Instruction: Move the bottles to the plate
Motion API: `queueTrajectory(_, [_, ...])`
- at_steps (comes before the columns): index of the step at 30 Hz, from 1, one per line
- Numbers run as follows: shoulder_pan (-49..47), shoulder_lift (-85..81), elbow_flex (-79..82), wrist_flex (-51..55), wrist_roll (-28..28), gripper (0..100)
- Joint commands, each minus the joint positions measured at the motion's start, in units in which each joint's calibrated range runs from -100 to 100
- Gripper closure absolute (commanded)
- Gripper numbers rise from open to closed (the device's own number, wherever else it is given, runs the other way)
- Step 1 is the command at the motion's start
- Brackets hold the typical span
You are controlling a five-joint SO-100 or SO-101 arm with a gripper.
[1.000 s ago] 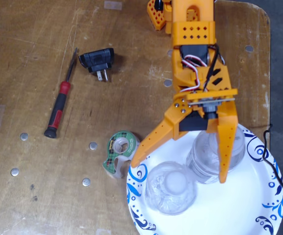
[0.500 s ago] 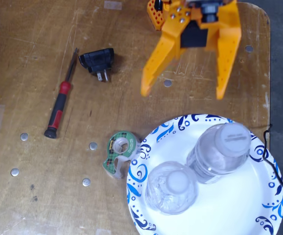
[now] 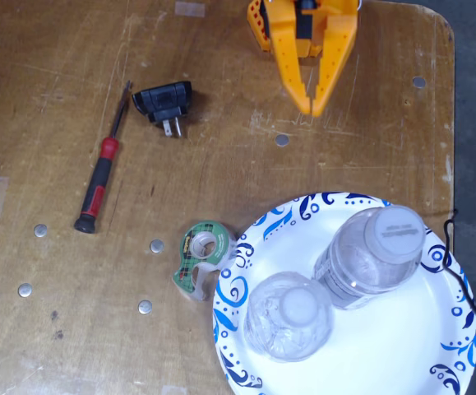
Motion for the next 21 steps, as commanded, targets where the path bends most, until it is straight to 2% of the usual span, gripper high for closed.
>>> queueTrajectory(1, [0.08,-7.04,8.04,0.22,-0.47,98])
queueTrajectory(9, [0.84,-24.49,30.48,-0.65,-0.15,98])
queueTrajectory(19, [0.41,-23.57,34.26,3.87,0.00,98])
queueTrajectory(21, [0.41,-23.57,34.26,5.79,2.25,98])
